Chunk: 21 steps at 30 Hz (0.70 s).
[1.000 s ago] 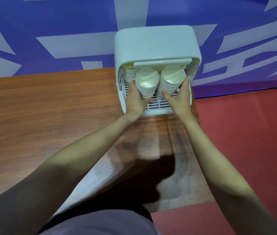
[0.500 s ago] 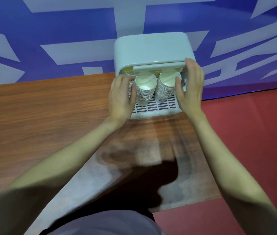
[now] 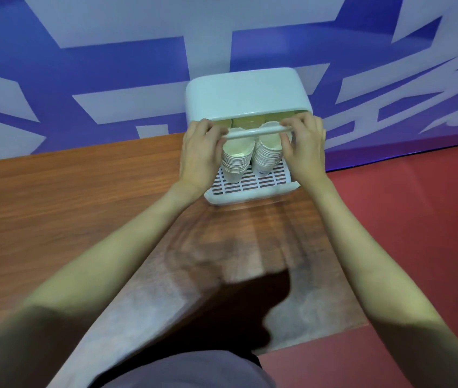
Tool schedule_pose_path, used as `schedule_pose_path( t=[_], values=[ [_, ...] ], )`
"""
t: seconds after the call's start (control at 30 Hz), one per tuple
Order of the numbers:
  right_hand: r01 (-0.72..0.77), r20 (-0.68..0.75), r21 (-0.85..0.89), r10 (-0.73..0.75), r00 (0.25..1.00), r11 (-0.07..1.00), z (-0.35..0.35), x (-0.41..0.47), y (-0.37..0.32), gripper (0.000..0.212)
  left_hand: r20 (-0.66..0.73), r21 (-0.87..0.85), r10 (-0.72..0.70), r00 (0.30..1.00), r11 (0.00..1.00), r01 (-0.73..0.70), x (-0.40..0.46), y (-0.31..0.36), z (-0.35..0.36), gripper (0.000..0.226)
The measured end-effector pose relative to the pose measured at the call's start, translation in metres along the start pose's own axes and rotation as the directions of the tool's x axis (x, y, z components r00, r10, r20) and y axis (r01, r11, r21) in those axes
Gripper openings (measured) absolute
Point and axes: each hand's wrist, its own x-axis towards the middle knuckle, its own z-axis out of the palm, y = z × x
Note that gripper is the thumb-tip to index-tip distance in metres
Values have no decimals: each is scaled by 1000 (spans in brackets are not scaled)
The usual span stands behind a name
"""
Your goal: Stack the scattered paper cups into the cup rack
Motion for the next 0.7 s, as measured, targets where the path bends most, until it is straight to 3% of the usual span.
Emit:
schedule_pose_path(
  t=[0.27,0.43,0.7],
  values=[
    [-66,64,-66,71,995,996,-1,-39,4,14,138,-27,84,987,996,-81,-43,-3,-2,16],
    [-74,181,-131,97,979,989,9,-68,2,19,197,2,0,980,1000,0,-68,-10,-8,25],
    [-180,222,-257,239,945,949,22,-83,-6,23,244,96,-155,957,986,135,-96,-37,-36,35]
  ],
)
